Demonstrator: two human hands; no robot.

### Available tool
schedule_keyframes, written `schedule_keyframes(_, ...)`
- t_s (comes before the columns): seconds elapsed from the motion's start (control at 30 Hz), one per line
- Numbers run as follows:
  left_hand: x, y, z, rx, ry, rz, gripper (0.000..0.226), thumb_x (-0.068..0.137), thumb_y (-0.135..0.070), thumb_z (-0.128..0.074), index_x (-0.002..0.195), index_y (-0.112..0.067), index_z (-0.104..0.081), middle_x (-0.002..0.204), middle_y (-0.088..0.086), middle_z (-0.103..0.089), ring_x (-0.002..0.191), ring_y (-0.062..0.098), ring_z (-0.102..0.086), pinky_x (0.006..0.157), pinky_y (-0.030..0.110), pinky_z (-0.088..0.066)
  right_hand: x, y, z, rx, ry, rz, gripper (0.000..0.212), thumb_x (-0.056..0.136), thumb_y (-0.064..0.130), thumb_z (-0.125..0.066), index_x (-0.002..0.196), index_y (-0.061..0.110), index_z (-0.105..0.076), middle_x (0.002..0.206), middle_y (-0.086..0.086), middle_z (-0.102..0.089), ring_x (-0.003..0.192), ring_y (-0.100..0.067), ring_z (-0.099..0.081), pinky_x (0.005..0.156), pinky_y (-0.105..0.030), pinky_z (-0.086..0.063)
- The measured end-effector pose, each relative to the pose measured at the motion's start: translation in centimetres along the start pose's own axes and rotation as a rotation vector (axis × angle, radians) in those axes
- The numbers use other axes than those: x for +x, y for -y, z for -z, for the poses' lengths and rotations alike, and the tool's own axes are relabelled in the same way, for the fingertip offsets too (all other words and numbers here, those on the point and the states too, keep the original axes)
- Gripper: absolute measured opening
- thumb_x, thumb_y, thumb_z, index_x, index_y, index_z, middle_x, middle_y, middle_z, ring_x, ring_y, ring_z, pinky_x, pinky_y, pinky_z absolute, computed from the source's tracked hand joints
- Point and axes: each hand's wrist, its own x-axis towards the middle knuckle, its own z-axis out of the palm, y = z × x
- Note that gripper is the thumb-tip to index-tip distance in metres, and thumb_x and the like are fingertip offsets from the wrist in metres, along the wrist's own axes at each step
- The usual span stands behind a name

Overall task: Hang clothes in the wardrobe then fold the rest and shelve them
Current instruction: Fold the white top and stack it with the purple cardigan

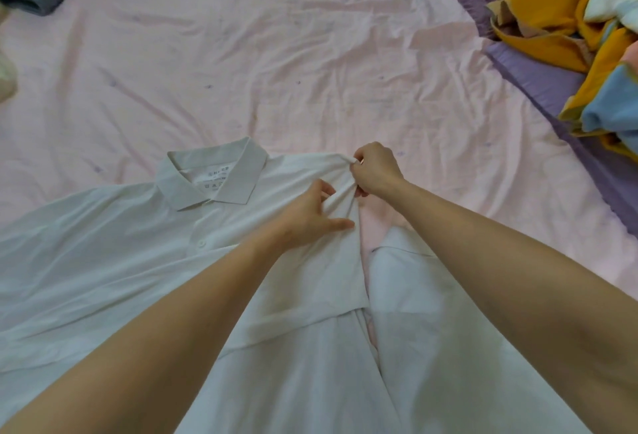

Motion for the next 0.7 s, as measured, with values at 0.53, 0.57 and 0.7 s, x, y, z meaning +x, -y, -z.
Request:
schedule_keyframes(0.53, 2.4, -0.6, 0.1, -0.611, -0.126, 0.19, 0.031, 0.1, -0.014, -0.041, 0.081, -0.015, -0.065, 0.08, 0.006, -0.064, 0.075, 0.018, -0.06, 0.075, 0.03, -0.052, -9.5, -3.9, -0.6, -0.112, -0.194, 0.534, 0.02, 0.082, 0.017, -0.052, 0.098, 0.009, -0.059, 0.098, -0.004, -0.06, 0.094, -0.026, -0.055, 0.087, -0.031, -0.037)
schedule_keyframes(0.57, 2.6, -0.6, 0.1, -0.552, -0.156, 0.178, 0.033, 0.099, -0.014, -0.041, 0.074, -0.016, -0.062, 0.072, 0.004, -0.059, 0.065, 0.015, -0.055, 0.065, 0.025, -0.049, -10.6, -4.6, -0.8, -0.202, -0.161, 0.634, 0.026, 0.082, 0.032, -0.054, 0.095, 0.01, -0.057, 0.095, -0.002, -0.057, 0.094, -0.026, -0.055, 0.092, -0.032, -0.036)
schedule_keyframes(0.7, 2.7, -1.1, -0.8, -0.225, -0.24, 0.087, 0.037, 0.098, -0.012, -0.036, 0.062, -0.019, -0.034, 0.06, -0.003, -0.032, 0.051, 0.011, -0.028, 0.042, 0.021, -0.024, -13.3, -7.5, -1.1, -0.678, 0.101, 0.806, 0.072, 0.069, 0.078, -0.05, 0.1, 0.013, -0.052, 0.108, 0.0, -0.052, 0.124, -0.025, -0.043, 0.116, -0.044, -0.02)
